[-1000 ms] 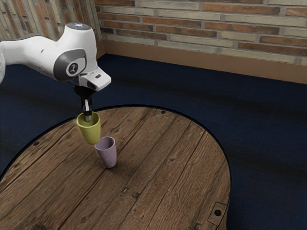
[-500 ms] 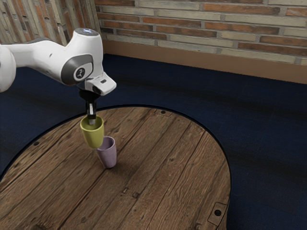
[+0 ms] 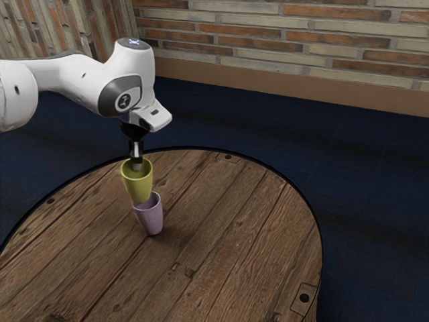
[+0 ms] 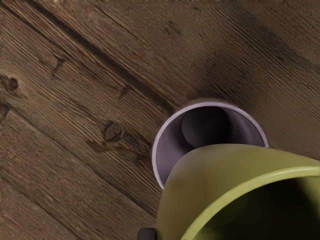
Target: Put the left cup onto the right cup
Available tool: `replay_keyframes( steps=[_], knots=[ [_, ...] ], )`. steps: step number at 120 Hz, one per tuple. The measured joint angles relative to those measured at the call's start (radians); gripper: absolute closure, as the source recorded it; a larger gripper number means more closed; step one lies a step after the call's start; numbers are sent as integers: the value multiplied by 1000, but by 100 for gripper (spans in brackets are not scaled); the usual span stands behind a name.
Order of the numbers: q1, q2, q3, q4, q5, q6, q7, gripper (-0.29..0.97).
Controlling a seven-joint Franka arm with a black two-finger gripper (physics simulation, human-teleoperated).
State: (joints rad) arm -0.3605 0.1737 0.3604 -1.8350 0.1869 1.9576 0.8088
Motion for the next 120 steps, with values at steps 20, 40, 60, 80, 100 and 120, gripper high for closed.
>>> replay_keyframes(
  steps=[20, 40, 60, 80, 100, 120],
  knots=[
    [-8, 36, 0, 15, -4, 1, 5, 79],
    [-8, 69, 0, 16, -11, 7, 8, 79],
    [1, 101, 0, 15, -22, 16, 10, 79],
    [11, 112, 0, 15, -39, 18, 17, 55],
    [15, 105, 0, 16, -46, 15, 25, 25],
    [16, 88, 0, 15, -48, 8, 32, 12]
  ],
)
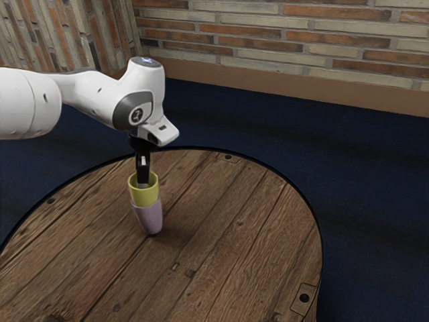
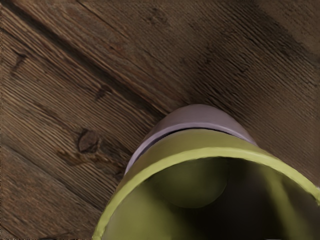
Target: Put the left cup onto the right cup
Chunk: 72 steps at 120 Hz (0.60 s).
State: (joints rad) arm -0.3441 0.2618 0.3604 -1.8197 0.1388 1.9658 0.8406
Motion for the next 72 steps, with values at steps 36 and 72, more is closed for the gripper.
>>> replay_keyframes(
  steps=[36, 72],
  knots=[
    [0, -73, 0, 0, 17, -36, 8, 3],
    [-3, -179, 0, 37, 20, -92, 19, 1]
  ],
)
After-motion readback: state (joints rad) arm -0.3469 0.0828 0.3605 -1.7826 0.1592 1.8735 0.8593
